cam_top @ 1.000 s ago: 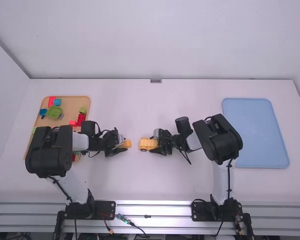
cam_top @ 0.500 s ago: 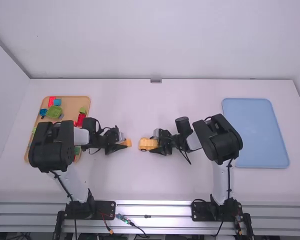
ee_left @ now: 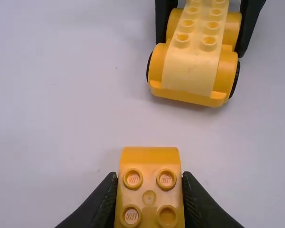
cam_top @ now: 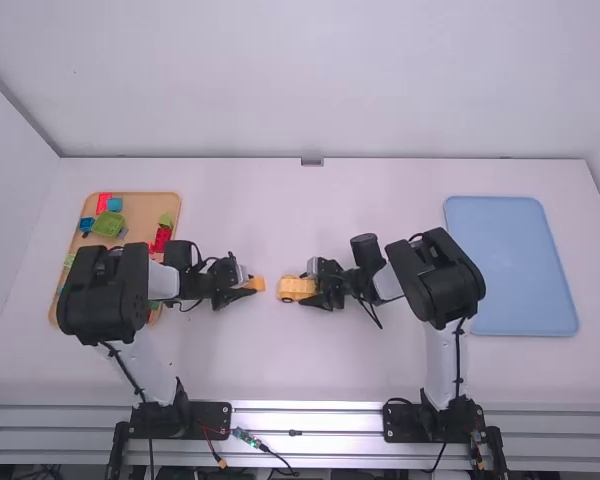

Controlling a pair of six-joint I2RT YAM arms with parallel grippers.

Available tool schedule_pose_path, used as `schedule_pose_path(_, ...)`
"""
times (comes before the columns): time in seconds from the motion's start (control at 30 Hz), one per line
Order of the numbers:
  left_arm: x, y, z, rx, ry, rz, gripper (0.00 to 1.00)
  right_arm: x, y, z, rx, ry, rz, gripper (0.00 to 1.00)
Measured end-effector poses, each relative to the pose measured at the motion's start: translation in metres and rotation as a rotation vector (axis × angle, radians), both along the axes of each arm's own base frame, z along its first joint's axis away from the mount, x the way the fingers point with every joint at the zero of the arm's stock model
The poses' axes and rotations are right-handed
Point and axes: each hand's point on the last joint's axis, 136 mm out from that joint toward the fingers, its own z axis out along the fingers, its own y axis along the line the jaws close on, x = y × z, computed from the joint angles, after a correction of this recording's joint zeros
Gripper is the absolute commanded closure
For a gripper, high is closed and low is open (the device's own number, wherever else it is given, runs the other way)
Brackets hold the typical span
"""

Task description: Assemble lego blocks to make yellow taxi

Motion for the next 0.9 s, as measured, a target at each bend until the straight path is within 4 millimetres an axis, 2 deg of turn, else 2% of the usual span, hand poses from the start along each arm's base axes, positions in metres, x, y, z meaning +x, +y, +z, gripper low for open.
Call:
schedule_pose_path(0.03,-0.002,0.0,0.0,-0.004,0.021,0.003,0.75,0.0,0.0,0.0,0.0,0.002,-0.001,0.42)
schedule_pose_path(0.07,-0.002,0.0,0.0,-0.006,0.045,0.006,0.73,0.0,0.0,0.0,0.0,0.001,0.0,0.42)
schedule_pose_path(0.13,-0.002,0.0,0.0,-0.007,0.063,0.007,0.73,0.0,0.0,0.0,0.0,0.0,0.0,0.42)
schedule_pose_path(0.2,0.001,0.001,0.002,-0.003,0.087,0.009,0.9,0.0,0.0,0.0,0.0,-0.001,0.0,0.42)
schedule_pose_path(0.23,0.002,0.002,0.003,-0.002,0.091,0.01,0.91,0.0,0.0,0.0,0.0,0.001,-0.001,0.42)
schedule_pose_path(0.27,0.005,0.002,0.005,-0.003,0.098,0.01,0.98,0.0,0.0,0.0,0.0,0.0,0.0,0.42)
schedule_pose_path(0.43,0.012,0.002,0.021,-0.029,0.175,0.005,0.98,0.0,0.0,0.0,0.0,0.002,-0.001,0.42)
schedule_pose_path(0.47,0.013,0.001,0.026,-0.037,0.196,0.0,0.98,0.0,0.0,0.0,0.0,0.002,-0.001,0.37)
schedule_pose_path(0.67,0.012,-0.006,0.044,-0.055,0.21,-0.063,0.98,0.0,0.0,0.0,0.0,-0.001,0.0,0.37)
schedule_pose_path(0.77,0.009,-0.016,0.049,-0.059,0.187,-0.119,0.98,0.0,0.0,0.0,0.0,0.0,0.0,0.37)
schedule_pose_path(0.87,0.007,-0.036,0.05,-0.047,0.136,-0.195,0.98,0.0,0.0,0.0,0.0,-0.001,0.0,0.35)
schedule_pose_path(0.9,0.007,-0.036,0.05,-0.047,0.136,-0.195,0.98,0.0,0.0,0.0,0.0,-0.001,0.0,0.35)
